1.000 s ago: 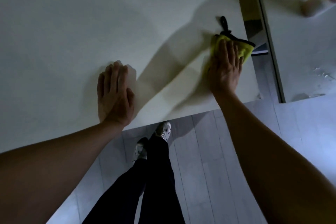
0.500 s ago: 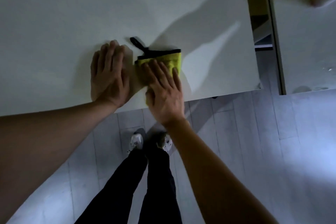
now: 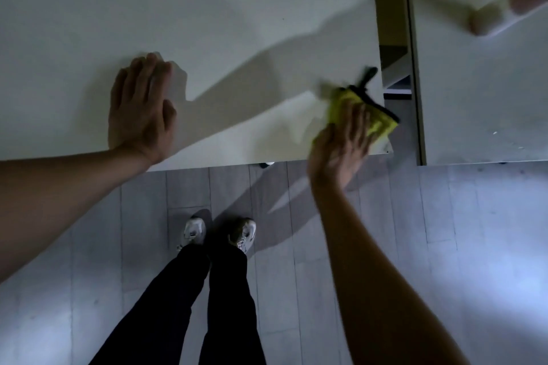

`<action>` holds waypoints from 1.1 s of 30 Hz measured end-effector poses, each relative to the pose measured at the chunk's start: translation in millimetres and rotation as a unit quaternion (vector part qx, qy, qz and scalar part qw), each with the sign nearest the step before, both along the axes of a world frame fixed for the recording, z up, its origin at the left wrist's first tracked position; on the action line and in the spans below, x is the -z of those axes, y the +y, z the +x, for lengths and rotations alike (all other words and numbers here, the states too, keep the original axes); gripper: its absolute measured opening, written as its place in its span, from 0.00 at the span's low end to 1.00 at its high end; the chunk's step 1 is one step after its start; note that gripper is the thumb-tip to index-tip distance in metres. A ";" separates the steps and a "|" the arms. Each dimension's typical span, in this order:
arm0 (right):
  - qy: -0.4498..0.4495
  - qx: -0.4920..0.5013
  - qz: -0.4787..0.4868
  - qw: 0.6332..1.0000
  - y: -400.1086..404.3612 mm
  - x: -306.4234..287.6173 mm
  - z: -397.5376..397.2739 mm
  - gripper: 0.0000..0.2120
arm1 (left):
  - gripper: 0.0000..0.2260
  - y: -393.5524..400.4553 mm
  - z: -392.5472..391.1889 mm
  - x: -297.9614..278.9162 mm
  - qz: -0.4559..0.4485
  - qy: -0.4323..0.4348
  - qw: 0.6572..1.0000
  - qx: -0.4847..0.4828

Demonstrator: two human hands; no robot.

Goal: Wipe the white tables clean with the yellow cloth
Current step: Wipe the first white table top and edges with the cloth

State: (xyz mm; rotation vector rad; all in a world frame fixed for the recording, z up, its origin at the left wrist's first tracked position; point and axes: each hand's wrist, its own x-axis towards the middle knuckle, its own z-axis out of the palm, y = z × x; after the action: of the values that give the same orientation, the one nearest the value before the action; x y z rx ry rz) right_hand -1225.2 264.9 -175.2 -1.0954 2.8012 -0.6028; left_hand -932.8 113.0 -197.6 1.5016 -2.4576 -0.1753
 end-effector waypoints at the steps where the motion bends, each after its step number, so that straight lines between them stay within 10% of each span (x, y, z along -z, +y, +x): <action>1: 0.000 -0.037 -0.004 0.999 -3.6 -0.1 19.2 0.27 | 0.30 0.3 -0.7 -0.7 0.001 0.000 1.000 -0.001; 9: -0.011 -0.409 -0.002 0.912 -19.5 -0.7 122.8 0.27 | 0.30 -0.5 0.6 -5.0 -0.002 0.003 1.000 0.017; 25: -0.022 -0.006 0.048 0.999 -8.1 -3.4 -49.1 0.28 | 0.24 -0.9 -38.8 -24.4 0.004 0.023 0.998 -0.050; 33: 0.016 -0.354 0.037 0.934 -76.3 -5.4 -25.0 0.28 | 0.23 -18.6 -161.5 -37.0 0.047 0.046 0.996 0.062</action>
State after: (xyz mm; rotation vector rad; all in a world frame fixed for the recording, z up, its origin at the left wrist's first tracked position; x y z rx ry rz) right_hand -1250.2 188.6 -169.9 -1.9433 2.1663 -0.3876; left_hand -1094.3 94.4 -160.6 1.3456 -2.5002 -0.3792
